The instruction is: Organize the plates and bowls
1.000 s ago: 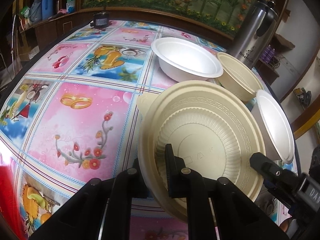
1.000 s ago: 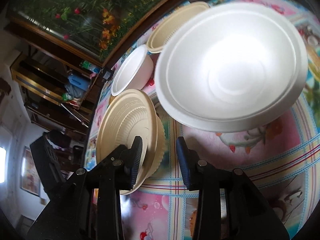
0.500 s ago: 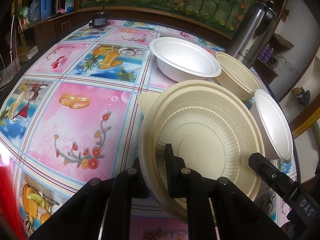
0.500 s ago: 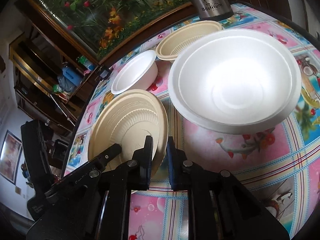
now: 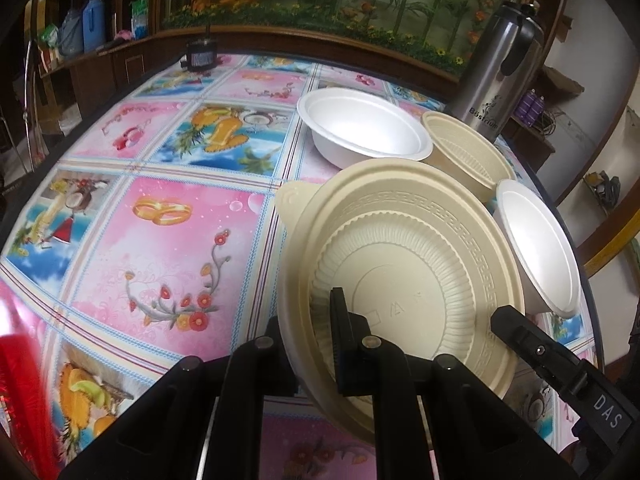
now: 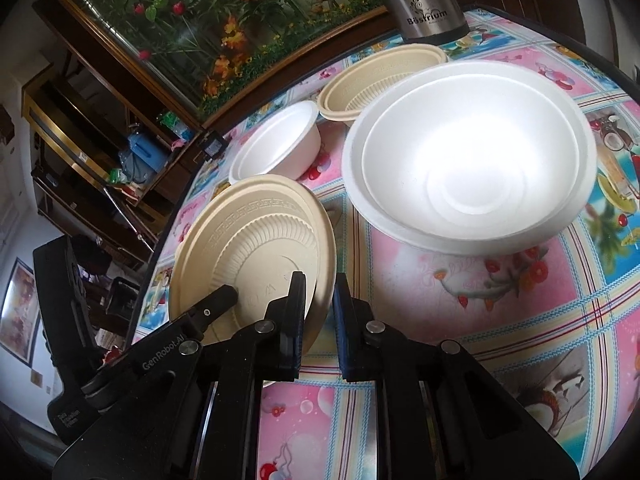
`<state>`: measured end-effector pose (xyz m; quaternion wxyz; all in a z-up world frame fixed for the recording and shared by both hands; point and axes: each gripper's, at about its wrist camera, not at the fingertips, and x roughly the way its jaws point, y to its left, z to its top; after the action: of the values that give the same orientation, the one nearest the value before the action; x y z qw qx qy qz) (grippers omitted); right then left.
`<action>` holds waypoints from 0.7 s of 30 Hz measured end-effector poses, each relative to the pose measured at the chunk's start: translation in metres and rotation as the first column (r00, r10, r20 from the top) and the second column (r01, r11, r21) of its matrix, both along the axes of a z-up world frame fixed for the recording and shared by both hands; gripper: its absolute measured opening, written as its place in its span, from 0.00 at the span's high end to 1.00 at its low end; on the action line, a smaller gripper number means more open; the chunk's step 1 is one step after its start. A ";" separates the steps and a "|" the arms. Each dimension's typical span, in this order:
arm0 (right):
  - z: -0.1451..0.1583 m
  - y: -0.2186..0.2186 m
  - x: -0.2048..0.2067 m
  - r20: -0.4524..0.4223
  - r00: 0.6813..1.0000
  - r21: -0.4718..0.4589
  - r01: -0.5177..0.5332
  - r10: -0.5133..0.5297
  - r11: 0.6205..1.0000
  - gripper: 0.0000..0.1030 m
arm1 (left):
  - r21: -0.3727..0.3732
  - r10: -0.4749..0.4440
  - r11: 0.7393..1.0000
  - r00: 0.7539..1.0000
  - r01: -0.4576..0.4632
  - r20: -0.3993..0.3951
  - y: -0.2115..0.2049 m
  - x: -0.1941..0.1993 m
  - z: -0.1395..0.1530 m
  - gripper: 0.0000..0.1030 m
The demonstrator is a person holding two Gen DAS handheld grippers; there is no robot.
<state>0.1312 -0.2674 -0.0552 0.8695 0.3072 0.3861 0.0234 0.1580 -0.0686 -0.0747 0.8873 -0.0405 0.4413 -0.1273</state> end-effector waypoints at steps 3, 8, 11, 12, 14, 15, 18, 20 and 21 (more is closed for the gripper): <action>0.002 0.002 -0.004 0.009 1.000 0.008 0.004 -0.004 1.000 0.88 | 0.014 0.002 1.000 1.000 -0.002 0.020 0.002 -0.007 0.006 0.90; 0.005 0.008 -0.018 0.028 1.000 0.041 0.007 -0.008 0.999 0.88 | 0.024 0.006 1.000 0.999 -0.007 0.032 0.009 -0.018 0.014 0.90; 0.006 0.014 -0.026 0.036 0.999 0.053 0.004 -0.006 0.999 0.88 | 0.032 0.011 0.999 0.999 -0.012 0.048 0.014 -0.028 0.021 0.90; 0.008 0.016 -0.029 0.040 0.999 0.059 0.002 -0.004 0.998 0.88 | 0.034 0.012 0.999 0.999 -0.014 0.053 0.016 -0.031 0.024 0.90; 0.012 0.020 -0.035 0.048 0.999 0.064 -0.003 -0.001 0.998 0.88 | 0.036 0.018 0.999 0.998 -0.020 0.065 0.021 -0.039 0.029 0.90; 0.015 0.023 -0.038 0.056 0.998 0.065 -0.007 0.003 0.998 0.88 | 0.035 0.021 0.999 0.997 -0.024 0.073 0.023 -0.043 0.031 0.90; 0.027 0.030 -0.048 0.081 0.997 0.056 -0.019 0.015 0.998 0.88 | 0.031 0.033 0.999 0.995 -0.036 0.089 0.032 -0.056 0.038 0.90; 0.035 0.037 -0.055 0.096 0.995 0.053 -0.032 0.027 0.998 0.88 | 0.029 0.044 0.998 0.994 -0.047 0.101 0.038 -0.063 0.042 0.90; 0.038 0.041 -0.058 0.101 0.994 0.051 -0.040 0.035 0.998 0.88 | 0.026 0.050 0.998 0.993 -0.053 0.106 0.043 -0.067 0.044 0.90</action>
<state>0.0736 -0.2268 -0.0171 0.8786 0.3215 0.3470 0.0653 0.0913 -0.0260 -0.0308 0.9129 -0.0322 0.3945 -0.0998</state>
